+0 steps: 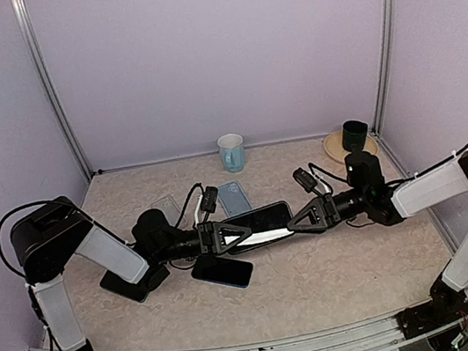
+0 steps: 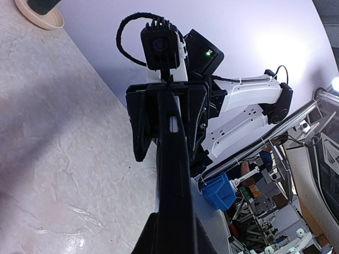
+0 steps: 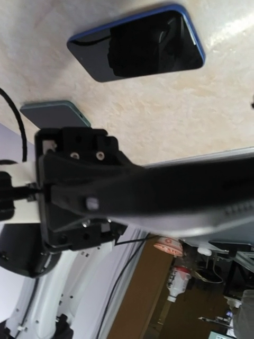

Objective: Put the phone into the phone case
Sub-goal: Press the phone with the phone case.

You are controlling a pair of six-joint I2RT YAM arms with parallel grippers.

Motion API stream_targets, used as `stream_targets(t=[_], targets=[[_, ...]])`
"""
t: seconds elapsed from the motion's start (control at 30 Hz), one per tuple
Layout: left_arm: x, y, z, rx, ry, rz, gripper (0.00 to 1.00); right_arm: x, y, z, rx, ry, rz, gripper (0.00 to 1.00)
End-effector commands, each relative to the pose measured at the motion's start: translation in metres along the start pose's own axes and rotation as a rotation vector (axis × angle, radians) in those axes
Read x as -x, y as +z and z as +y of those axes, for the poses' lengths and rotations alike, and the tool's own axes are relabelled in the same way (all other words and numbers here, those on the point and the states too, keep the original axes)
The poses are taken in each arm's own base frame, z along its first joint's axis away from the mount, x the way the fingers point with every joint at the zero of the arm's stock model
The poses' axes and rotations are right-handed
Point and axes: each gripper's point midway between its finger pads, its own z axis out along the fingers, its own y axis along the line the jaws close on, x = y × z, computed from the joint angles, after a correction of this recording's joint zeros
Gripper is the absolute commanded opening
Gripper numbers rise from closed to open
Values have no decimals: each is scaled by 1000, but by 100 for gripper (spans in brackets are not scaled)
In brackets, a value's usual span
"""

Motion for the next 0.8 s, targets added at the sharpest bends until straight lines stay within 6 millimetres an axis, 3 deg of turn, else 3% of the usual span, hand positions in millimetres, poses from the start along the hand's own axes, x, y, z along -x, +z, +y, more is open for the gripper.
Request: stream_targets(t=[0.0, 0.27, 0.67, 0.77], targets=[[17, -4, -20, -61, 75, -57, 0, -7, 3, 10, 43, -37, 14, 44], [18, -5, -19, -57, 74, -61, 0, -9, 2, 20, 68, -60, 21, 29], [16, -6, -14, -48, 62, -61, 0, -7, 3, 16, 61, -47, 17, 8], [15, -6, -14, -48, 62, -59, 9, -6, 3, 15, 55, -44, 16, 2]])
